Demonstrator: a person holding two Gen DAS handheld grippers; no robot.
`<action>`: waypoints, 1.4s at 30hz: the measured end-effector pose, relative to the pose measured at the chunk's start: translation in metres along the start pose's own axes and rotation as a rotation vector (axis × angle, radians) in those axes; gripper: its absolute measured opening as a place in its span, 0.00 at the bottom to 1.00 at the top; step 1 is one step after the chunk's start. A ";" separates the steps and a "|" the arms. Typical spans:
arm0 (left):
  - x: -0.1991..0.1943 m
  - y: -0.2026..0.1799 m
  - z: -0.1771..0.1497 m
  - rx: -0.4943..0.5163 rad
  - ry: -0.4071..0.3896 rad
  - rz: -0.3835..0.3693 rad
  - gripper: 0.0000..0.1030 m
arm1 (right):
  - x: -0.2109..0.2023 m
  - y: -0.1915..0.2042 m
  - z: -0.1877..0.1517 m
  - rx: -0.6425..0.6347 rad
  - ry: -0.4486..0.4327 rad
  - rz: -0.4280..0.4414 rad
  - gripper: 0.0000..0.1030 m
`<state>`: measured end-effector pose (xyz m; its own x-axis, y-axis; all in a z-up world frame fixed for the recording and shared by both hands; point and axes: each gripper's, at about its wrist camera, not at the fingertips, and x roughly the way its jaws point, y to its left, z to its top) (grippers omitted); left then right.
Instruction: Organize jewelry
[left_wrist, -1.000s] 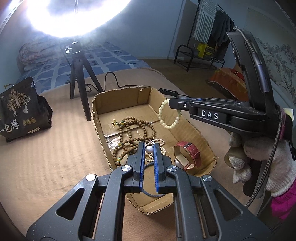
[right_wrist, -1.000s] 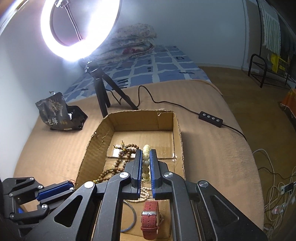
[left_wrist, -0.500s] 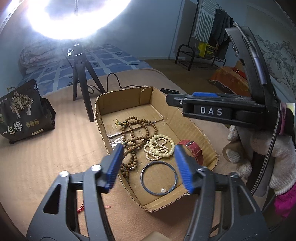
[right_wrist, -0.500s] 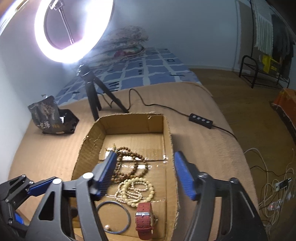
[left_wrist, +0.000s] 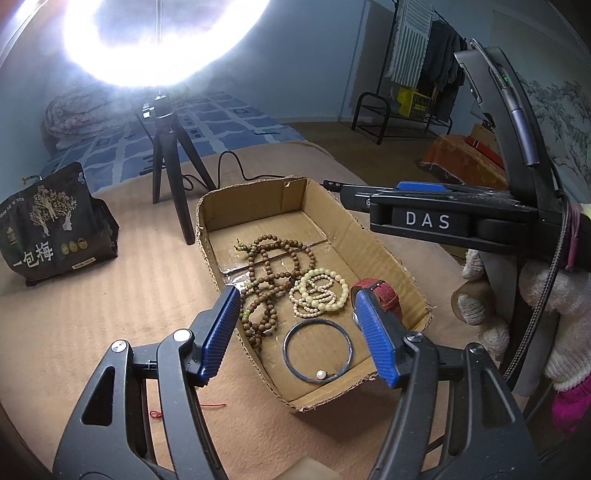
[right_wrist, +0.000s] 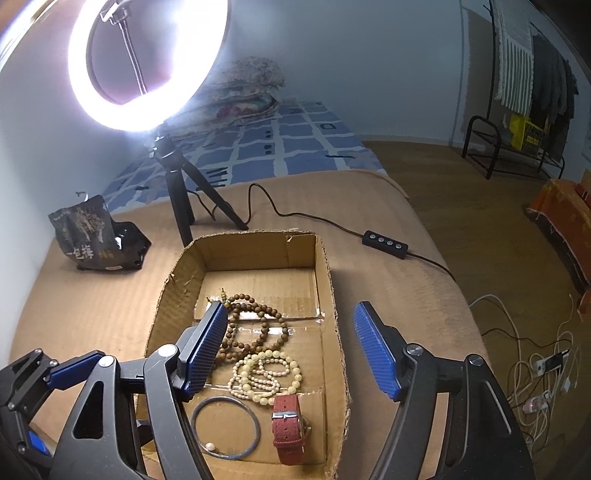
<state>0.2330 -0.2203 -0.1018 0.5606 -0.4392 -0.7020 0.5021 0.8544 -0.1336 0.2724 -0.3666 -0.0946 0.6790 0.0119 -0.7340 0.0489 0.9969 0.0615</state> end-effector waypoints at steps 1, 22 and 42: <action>-0.002 0.000 0.000 0.000 -0.001 0.002 0.65 | -0.001 0.001 0.000 -0.002 -0.002 -0.004 0.69; -0.046 0.041 -0.013 0.001 -0.033 0.053 0.65 | -0.059 0.022 -0.004 -0.015 -0.062 -0.042 0.78; -0.066 0.130 -0.043 -0.093 0.021 0.085 0.58 | -0.097 0.091 -0.072 -0.126 -0.053 0.127 0.78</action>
<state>0.2331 -0.0682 -0.1029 0.5841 -0.3593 -0.7278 0.3895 0.9108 -0.1370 0.1582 -0.2719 -0.0667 0.7115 0.1380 -0.6890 -0.1297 0.9895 0.0643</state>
